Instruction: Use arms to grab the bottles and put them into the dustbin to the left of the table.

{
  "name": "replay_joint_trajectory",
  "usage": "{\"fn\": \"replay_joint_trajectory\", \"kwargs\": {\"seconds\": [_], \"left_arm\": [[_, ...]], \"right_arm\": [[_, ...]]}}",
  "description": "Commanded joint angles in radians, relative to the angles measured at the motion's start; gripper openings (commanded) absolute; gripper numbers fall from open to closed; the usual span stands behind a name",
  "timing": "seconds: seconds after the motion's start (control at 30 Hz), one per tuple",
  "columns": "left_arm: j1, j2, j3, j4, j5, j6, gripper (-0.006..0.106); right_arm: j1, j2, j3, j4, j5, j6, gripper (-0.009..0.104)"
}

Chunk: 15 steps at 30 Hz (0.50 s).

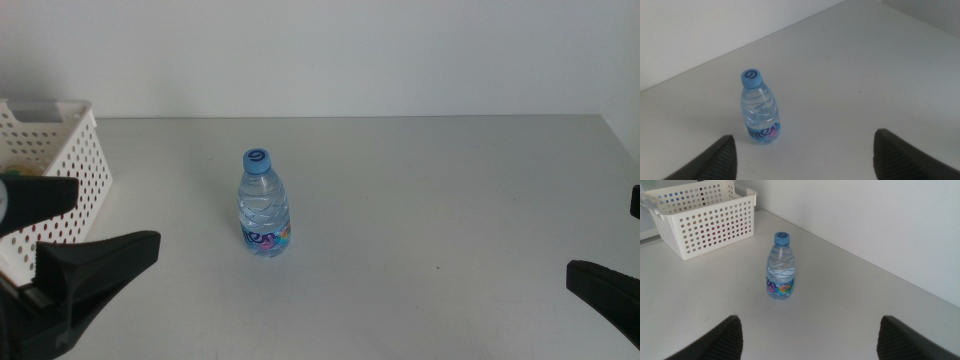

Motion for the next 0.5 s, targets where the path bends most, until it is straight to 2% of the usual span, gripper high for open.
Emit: {"fn": "replay_joint_trajectory", "kwargs": {"seconds": [0.0, 0.27, 0.47], "left_arm": [[-0.007, 0.011, -0.031, 0.009, -0.132, -0.002, 0.093], [-0.007, 0.124, -0.031, 0.14, -0.484, -0.003, 0.093], [0.029, 0.256, -0.031, 0.196, -0.669, -0.004, 0.093]], "right_arm": [[-0.006, 0.003, -0.023, -0.001, -0.069, -0.012, 0.085], [-0.006, 0.003, -0.023, -0.001, -0.068, -0.012, 0.085], [-0.006, 0.003, -0.023, -0.001, -0.066, -0.012, 0.085]]}}
